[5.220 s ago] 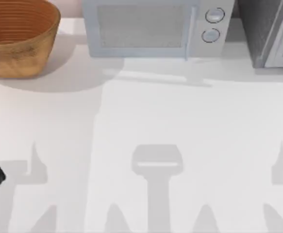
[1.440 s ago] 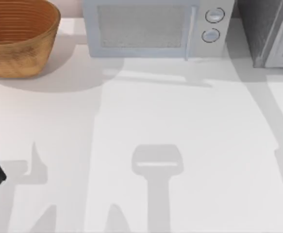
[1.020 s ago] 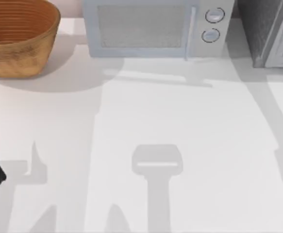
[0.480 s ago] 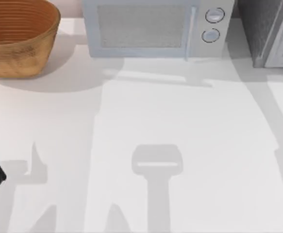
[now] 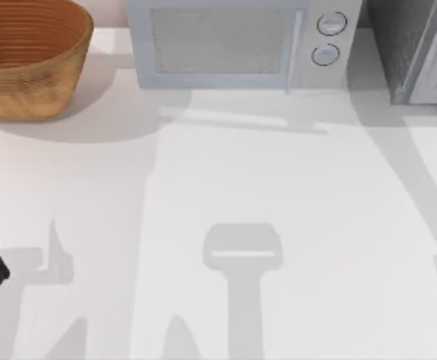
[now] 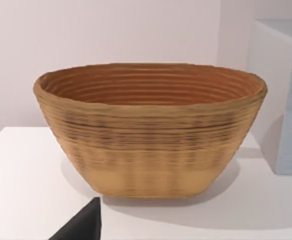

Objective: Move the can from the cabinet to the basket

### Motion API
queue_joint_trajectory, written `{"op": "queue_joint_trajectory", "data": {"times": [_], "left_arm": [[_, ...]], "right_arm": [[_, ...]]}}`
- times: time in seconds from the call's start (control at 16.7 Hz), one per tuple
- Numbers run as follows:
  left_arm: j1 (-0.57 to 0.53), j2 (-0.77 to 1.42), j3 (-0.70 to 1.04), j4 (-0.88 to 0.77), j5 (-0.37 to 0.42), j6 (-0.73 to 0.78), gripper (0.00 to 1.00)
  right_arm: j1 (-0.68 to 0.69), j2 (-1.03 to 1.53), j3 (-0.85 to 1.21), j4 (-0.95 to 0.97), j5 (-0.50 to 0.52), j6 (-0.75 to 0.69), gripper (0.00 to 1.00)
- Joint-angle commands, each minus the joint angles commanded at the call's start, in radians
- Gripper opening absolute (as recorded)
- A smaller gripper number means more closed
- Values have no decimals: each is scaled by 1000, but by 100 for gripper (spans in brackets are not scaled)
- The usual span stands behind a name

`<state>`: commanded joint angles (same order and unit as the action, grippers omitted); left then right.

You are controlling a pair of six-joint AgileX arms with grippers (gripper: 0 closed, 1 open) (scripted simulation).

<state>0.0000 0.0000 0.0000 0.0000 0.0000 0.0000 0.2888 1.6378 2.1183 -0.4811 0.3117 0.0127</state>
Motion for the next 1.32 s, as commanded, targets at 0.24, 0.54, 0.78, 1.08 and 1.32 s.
{"op": "queue_joint_trajectory", "data": {"times": [0.24, 0.54, 0.78, 1.08, 1.32], "left_arm": [[0, 0, 0, 0, 0, 0, 100], [0, 0, 0, 0, 0, 0, 100], [0, 0, 0, 0, 0, 0, 100], [0, 0, 0, 0, 0, 0, 100], [0, 0, 0, 0, 0, 0, 100]], "right_arm": [[111, -213, -23, -178, 108, -1, 0], [163, -286, -33, -249, 159, -1, 0], [155, -292, -45, -241, 152, 0, 0], [97, -438, -238, -147, 92, -2, 0], [32, -656, -575, -43, 22, -3, 0]]}}
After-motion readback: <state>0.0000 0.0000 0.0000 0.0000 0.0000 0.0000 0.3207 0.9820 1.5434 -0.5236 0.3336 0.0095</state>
